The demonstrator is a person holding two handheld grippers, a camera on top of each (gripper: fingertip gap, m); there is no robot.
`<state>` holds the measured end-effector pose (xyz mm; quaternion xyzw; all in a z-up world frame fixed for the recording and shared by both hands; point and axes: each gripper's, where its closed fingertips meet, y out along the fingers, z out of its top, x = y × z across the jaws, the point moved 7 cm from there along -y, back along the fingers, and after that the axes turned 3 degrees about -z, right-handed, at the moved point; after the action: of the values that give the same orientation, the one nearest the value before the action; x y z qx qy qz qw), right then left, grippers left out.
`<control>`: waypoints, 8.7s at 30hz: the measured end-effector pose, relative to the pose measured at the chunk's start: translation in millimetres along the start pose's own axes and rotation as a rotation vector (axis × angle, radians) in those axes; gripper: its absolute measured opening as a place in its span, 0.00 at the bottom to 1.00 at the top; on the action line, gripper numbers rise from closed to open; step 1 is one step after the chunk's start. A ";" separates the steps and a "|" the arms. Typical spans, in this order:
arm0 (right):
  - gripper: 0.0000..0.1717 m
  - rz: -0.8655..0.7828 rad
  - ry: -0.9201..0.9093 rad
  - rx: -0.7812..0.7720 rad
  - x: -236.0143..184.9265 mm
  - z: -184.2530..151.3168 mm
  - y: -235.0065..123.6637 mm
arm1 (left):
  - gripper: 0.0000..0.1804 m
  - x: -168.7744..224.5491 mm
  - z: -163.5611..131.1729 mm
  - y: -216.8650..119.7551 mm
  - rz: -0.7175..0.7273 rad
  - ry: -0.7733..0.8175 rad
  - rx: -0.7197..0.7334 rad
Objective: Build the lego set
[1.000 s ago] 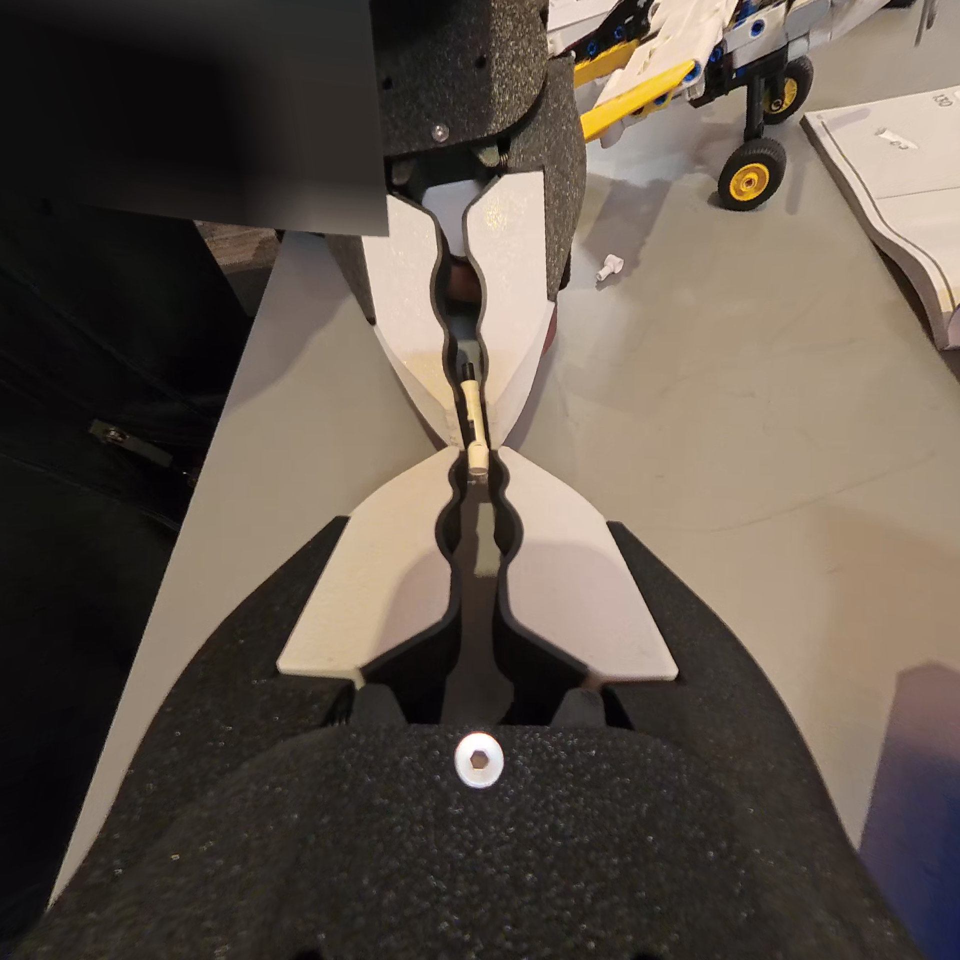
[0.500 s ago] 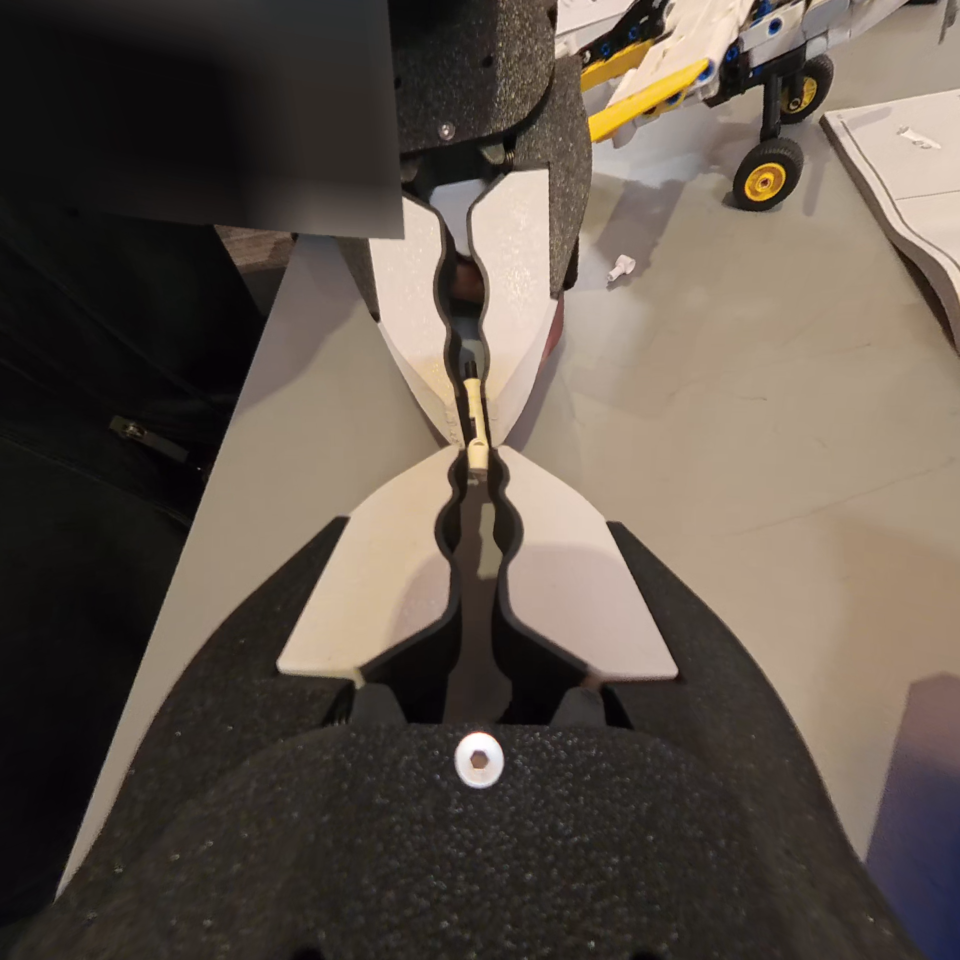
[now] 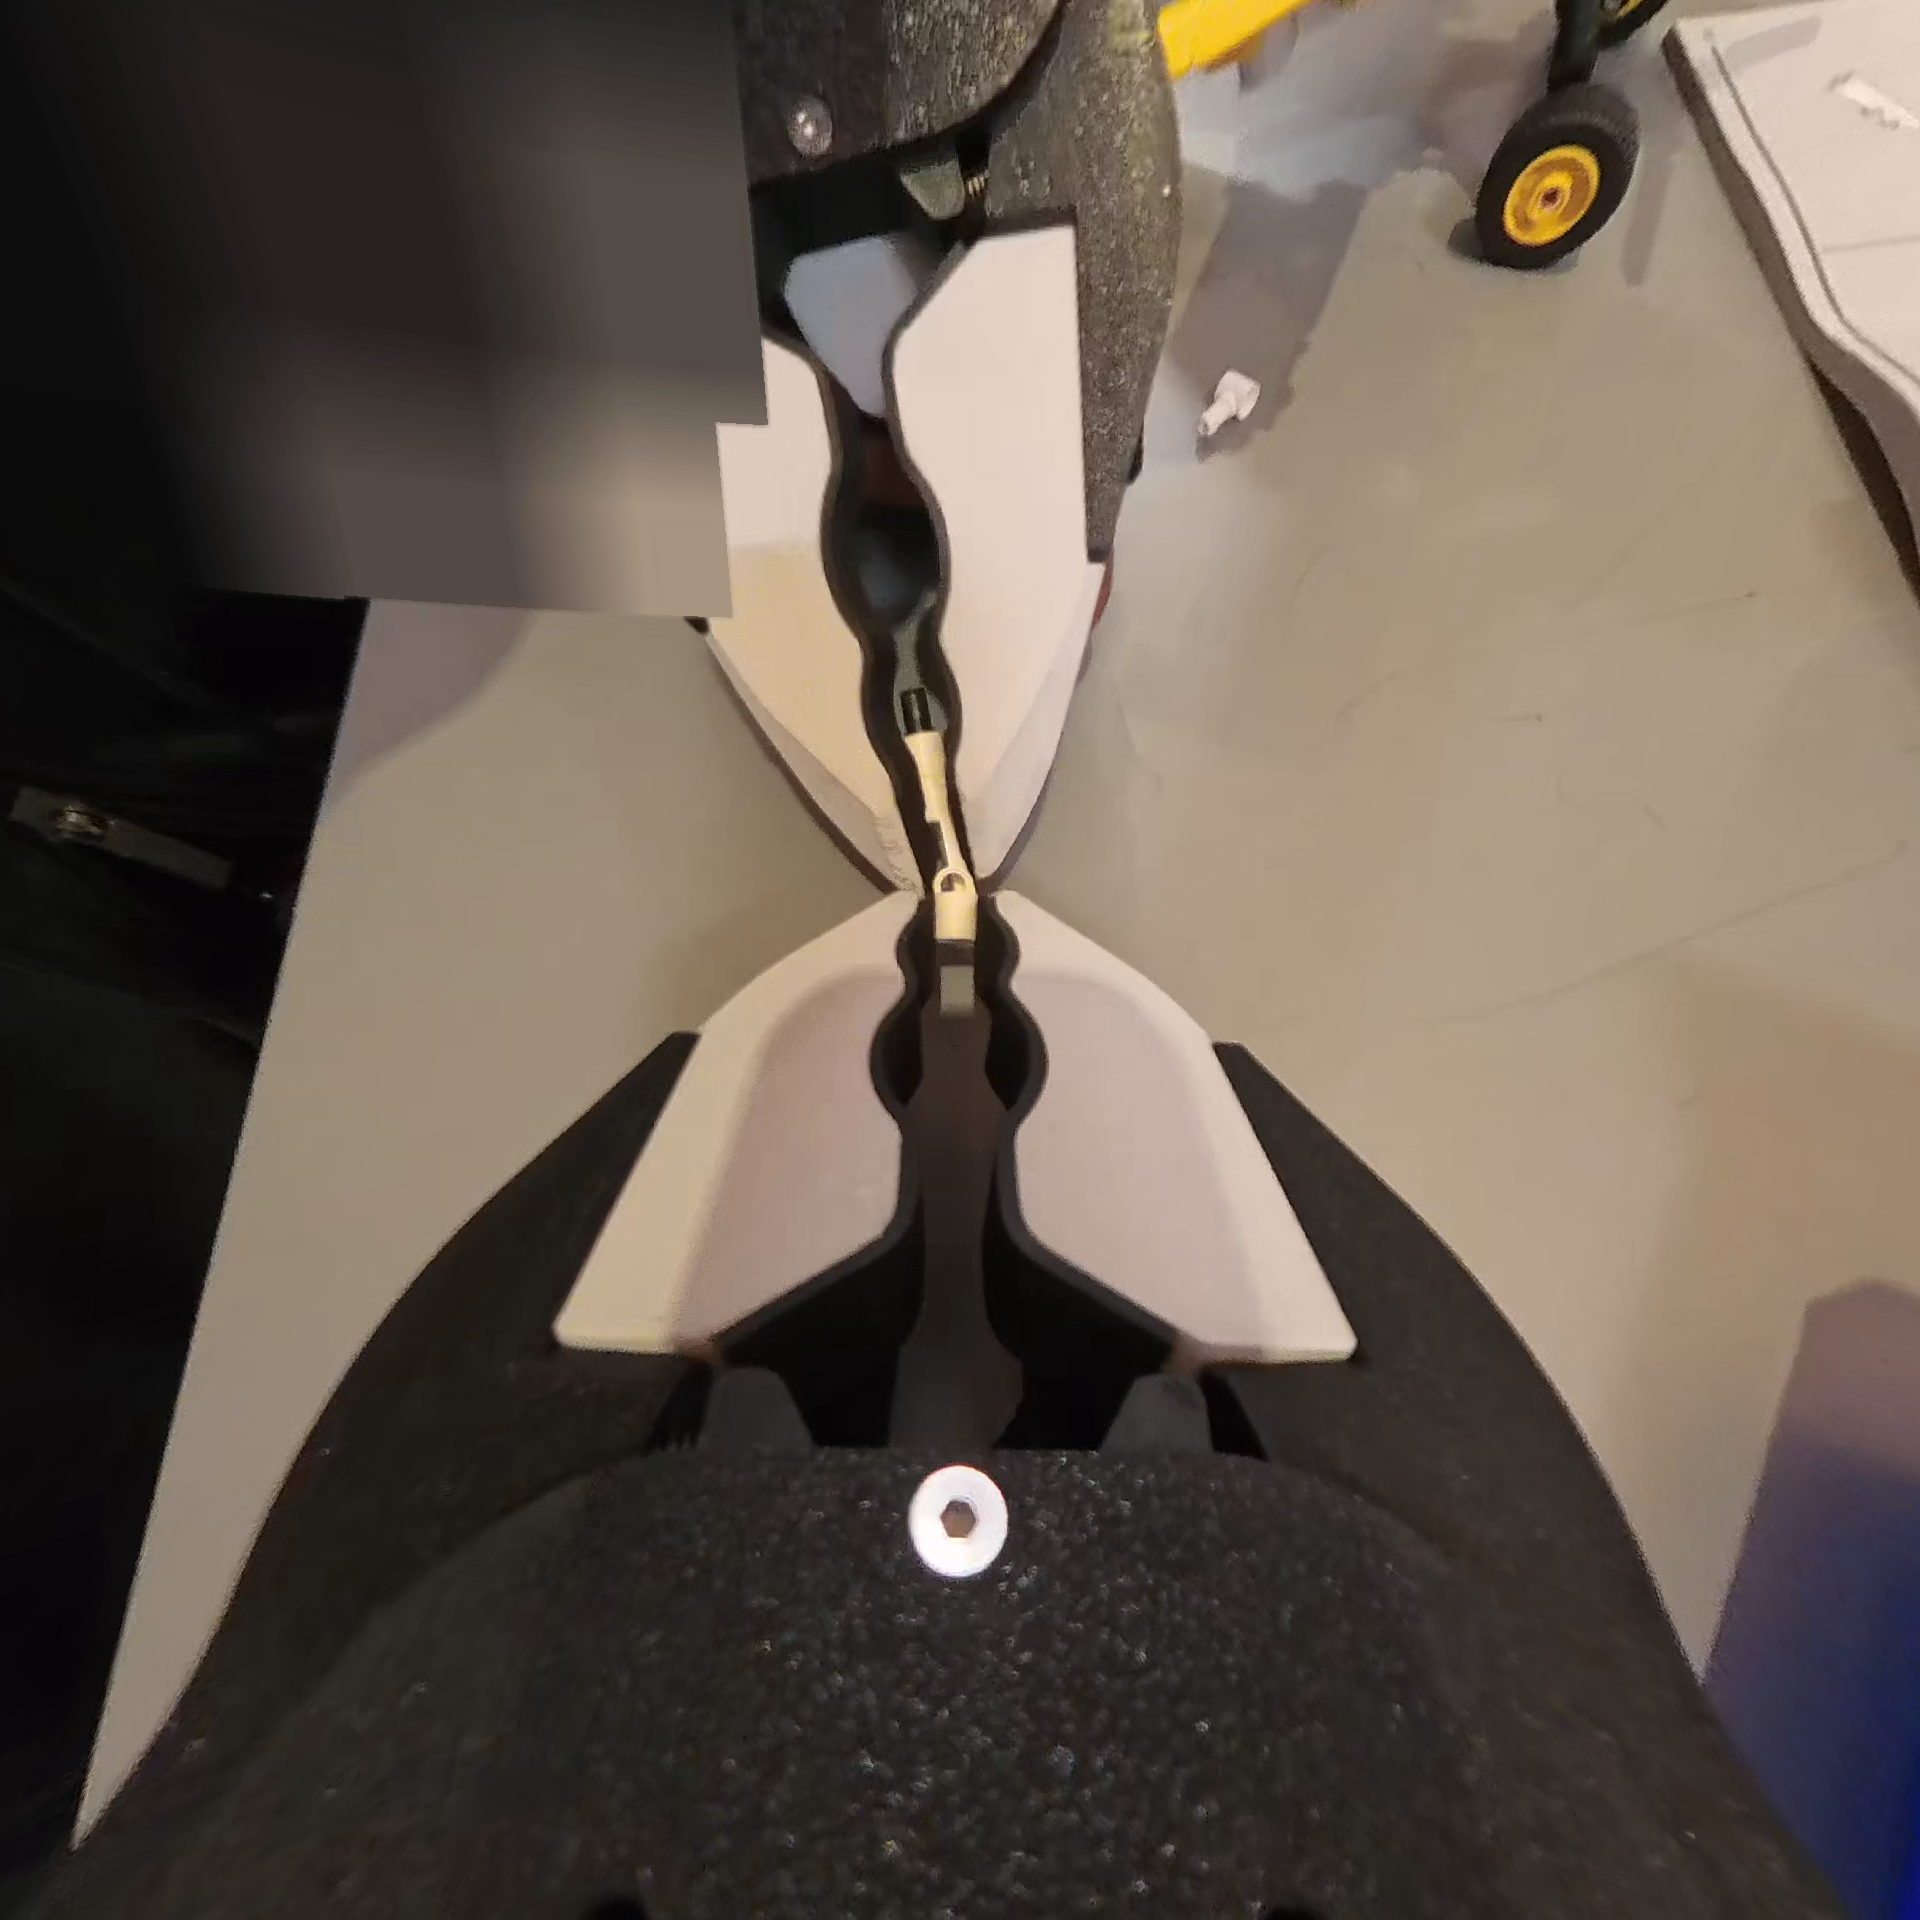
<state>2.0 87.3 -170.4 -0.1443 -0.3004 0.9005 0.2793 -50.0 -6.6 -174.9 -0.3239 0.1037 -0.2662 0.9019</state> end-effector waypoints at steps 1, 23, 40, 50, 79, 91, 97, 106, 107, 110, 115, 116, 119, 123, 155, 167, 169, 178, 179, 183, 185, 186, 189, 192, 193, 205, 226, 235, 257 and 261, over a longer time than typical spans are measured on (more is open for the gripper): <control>0.04 -0.010 -0.004 -0.017 -0.1 -0.6 1.8 | 0.03 -0.8 -1.0 1.2 0.001 -0.013 -0.020; 0.04 0.058 0.041 -0.073 4.8 3.6 12.1 | 0.06 1.0 -4.7 2.9 0.030 -0.037 -0.133; 0.04 0.081 0.142 -0.069 11.2 4.1 11.4 | 0.05 1.5 -8.6 -3.8 0.111 0.118 -0.203; 0.04 0.073 0.076 0.013 10.6 1.2 -0.9 | 0.04 -2.7 -2.9 -3.3 0.032 -0.022 -0.050; 0.04 0.052 -0.022 0.231 10.9 9.8 -15.9 | 0.04 -10.2 7.3 -16.0 -0.002 -0.158 0.168; 0.04 0.026 -0.049 0.225 10.6 9.6 -15.8 | 0.04 -8.3 7.5 -16.5 0.024 -0.112 0.129; 0.04 0.019 -0.045 0.207 11.3 8.3 -15.1 | 0.04 -8.2 7.0 -16.8 0.030 -0.101 0.124; 0.04 -0.052 -0.053 0.119 10.2 5.9 -11.3 | 0.04 -8.6 5.1 -13.9 0.060 -0.083 0.120; 0.04 -0.056 -0.038 0.113 10.4 5.9 -10.9 | 0.04 -8.4 5.2 -13.6 0.068 -0.074 0.115; 0.04 -0.070 0.004 0.088 10.1 5.1 -8.5 | 0.04 -8.1 5.3 -13.0 0.088 -0.055 0.107; 0.04 -0.171 -0.113 -0.022 0.4 2.6 9.1 | 0.03 -12.0 11.7 -21.6 0.086 -0.094 0.141; 0.04 -0.175 -0.105 -0.013 1.0 3.8 9.5 | 0.03 -12.1 6.7 -20.0 0.075 -0.098 0.120; 0.04 -0.167 -0.077 -0.010 4.0 3.3 8.0 | 0.03 -11.4 2.6 -16.9 0.069 -0.085 0.100; 0.04 -0.150 -0.066 -0.011 4.6 2.7 7.0 | 0.03 -10.0 3.2 -16.1 0.089 -0.063 0.093; 0.04 -0.130 -0.200 0.081 -8.1 11.5 7.9 | 0.02 -5.0 8.7 -31.4 0.036 -0.081 0.363; 0.04 -0.074 -0.216 0.066 -12.4 11.8 4.7 | 0.04 7.7 3.0 -18.5 0.035 0.097 0.201; 0.04 -0.081 -0.213 0.094 -11.3 13.3 2.5 | 0.04 5.9 3.9 -21.8 0.032 0.075 0.235; 0.01 -0.074 -0.195 0.189 -8.0 16.8 -9.3 | 0.04 4.3 9.9 -29.7 0.008 0.019 0.363; 0.01 -0.078 -0.206 0.186 -8.4 16.7 -9.3 | 0.04 4.5 9.8 -29.5 0.006 0.020 0.361; 0.00 -0.079 -0.198 0.194 -8.5 17.1 -8.8 | 0.05 4.3 9.9 -28.4 0.013 0.018 0.355; 0.00 -0.074 -0.198 0.195 -9.1 17.3 -8.6 | 0.05 5.3 9.9 -27.3 0.017 0.029 0.345; 0.00 -0.071 -0.200 0.193 -9.6 17.2 -8.3 | 0.05 6.1 9.9 -26.7 0.019 0.037 0.339; 0.00 -0.074 -0.206 0.190 -9.9 17.0 -8.4 | 0.04 6.8 10.0 -26.4 0.024 0.044 0.336; 0.01 -0.101 -0.205 0.130 -5.0 11.7 -9.9 | 0.04 4.8 9.0 -27.4 0.028 0.029 0.330; 0.05 -0.126 -0.206 0.083 -0.5 6.6 -10.8 | 0.04 3.4 8.2 -28.3 0.037 0.027 0.327; 0.13 -0.097 -0.257 0.007 6.8 -8.1 -8.1 | 0.04 -1.6 0.3 -22.7 0.039 -0.038 0.194; 0.09 -0.089 -0.373 0.180 -10.2 30.0 -21.0 | 0.04 11.0 10.9 -40.0 0.003 0.044 0.424; 0.10 -0.115 -0.422 -0.025 -0.9 10.4 -24.4 | 0.04 7.0 6.4 -39.2 0.001 0.033 0.406; 0.11 0.031 -0.521 -0.350 8.0 20.8 8.5 | 0.04 15.1 -5.1 -38.6 -0.026 -0.012 0.283; 0.10 0.040 -0.518 -0.385 9.4 19.7 12.3 | 0.04 15.0 -5.5 -38.5 -0.029 -0.016 0.276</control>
<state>-19.1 75.6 -163.6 0.0335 -0.5234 0.8393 0.1432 -55.3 -42.7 -154.8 -0.2005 0.0541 -0.2886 0.9347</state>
